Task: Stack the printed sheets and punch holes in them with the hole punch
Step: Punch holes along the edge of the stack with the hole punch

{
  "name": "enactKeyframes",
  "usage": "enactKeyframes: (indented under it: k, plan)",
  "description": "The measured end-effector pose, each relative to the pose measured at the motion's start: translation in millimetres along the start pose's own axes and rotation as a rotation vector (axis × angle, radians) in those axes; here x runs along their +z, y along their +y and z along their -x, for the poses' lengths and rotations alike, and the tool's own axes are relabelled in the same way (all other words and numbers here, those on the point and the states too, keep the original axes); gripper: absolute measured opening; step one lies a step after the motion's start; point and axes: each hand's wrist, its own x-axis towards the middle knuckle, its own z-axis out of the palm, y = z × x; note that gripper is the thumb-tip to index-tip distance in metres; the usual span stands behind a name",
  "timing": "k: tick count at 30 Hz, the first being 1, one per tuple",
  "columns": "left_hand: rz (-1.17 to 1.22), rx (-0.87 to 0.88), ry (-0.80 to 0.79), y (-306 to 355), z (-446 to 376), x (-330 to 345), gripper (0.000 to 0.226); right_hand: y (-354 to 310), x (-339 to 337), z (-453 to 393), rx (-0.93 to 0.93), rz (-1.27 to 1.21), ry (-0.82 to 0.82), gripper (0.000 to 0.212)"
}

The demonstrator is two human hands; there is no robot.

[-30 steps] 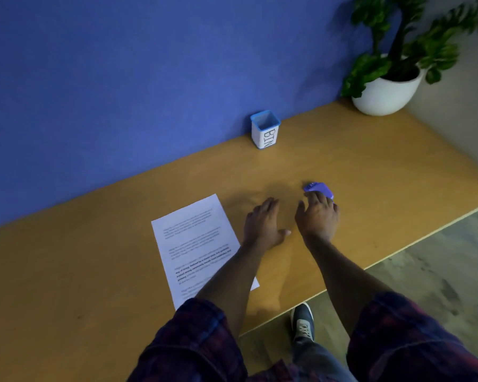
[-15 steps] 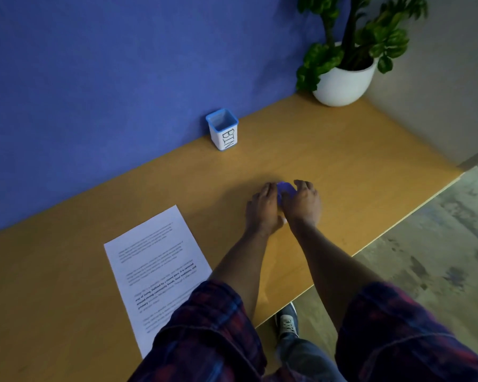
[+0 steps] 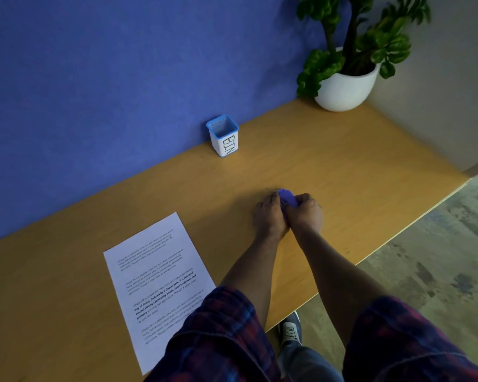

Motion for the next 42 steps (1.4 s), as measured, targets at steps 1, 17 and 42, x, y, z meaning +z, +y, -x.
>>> enactKeyframes:
  k: [1,17,42]
  plan:
    - [0.028,-0.002,0.017,-0.1,1.4,0.5,0.059,-0.5,-1.1,2.2,0.004,-0.012,-0.007,0.028]
    - [0.108,-0.005,0.064,-81.1,64.1,-43.7,0.08,-21.2,23.6,77.5,-0.152,-0.009,-0.144,0.03]
    - [-0.062,-0.79,0.333,-232.9,207.5,-84.9,0.094,-43.4,81.3,162.1,-0.267,0.111,-0.383,0.015]
